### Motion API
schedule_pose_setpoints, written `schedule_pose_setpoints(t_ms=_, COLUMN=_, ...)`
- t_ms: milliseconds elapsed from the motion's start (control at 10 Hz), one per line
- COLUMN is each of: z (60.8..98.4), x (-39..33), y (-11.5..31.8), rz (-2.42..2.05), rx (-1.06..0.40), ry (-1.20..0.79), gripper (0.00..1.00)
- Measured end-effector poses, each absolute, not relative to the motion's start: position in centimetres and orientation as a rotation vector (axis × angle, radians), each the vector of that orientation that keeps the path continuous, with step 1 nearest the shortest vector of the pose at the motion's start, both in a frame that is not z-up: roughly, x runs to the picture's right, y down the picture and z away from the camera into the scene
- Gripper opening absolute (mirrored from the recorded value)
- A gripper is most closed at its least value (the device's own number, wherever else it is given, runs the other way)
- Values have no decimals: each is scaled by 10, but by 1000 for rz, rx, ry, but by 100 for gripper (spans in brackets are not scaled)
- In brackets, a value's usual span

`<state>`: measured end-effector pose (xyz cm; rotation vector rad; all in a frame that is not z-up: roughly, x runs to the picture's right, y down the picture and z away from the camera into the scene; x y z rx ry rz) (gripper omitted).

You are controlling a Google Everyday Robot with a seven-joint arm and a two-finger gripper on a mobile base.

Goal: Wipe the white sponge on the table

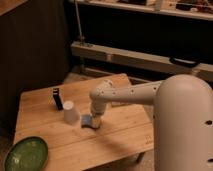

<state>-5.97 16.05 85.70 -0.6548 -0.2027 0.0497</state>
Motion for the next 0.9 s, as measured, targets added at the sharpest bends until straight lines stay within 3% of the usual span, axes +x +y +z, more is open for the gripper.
schedule_pose_setpoints(t_ms=900, z=864, x=64, y=162, rz=189, rx=-643, ry=-41, gripper=13)
